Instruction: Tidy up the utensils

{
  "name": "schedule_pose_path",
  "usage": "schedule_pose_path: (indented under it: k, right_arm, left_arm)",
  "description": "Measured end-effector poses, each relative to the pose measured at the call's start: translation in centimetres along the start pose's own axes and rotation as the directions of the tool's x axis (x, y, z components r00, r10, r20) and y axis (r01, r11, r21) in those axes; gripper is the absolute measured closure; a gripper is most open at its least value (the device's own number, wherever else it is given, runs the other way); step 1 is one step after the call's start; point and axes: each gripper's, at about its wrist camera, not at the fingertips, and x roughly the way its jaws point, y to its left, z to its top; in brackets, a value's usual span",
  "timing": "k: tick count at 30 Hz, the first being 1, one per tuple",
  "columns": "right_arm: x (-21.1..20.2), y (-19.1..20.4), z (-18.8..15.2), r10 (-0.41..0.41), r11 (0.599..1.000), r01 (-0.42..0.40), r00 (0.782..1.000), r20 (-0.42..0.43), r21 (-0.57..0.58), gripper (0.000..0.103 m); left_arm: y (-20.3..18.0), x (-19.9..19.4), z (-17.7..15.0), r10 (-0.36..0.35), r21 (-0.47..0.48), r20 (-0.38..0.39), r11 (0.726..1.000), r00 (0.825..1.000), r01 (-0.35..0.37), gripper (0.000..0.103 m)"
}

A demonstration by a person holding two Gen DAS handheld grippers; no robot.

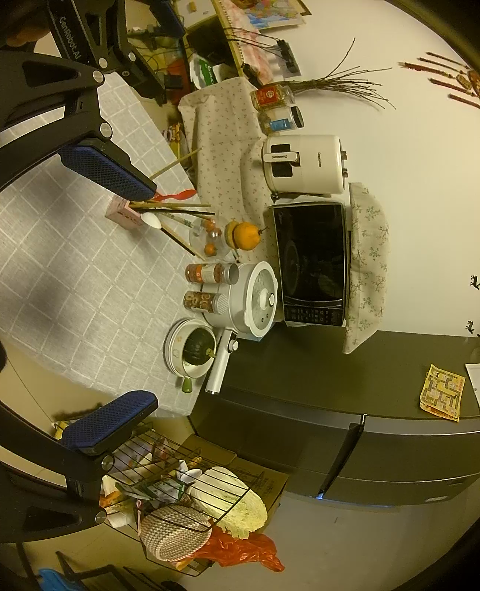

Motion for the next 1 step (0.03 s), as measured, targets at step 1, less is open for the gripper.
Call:
schedule_pose_path:
  k: [1]
  right_arm:
    - [-0.03, -0.04, -0.03, -0.001, 1.000, 0.001, 1.000, 0.000, 0.001, 0.000]
  left_arm:
    - [-0.08, 0.02, -0.01, -0.001, 0.000, 0.001, 1.000, 1.000, 0.001, 0.000]
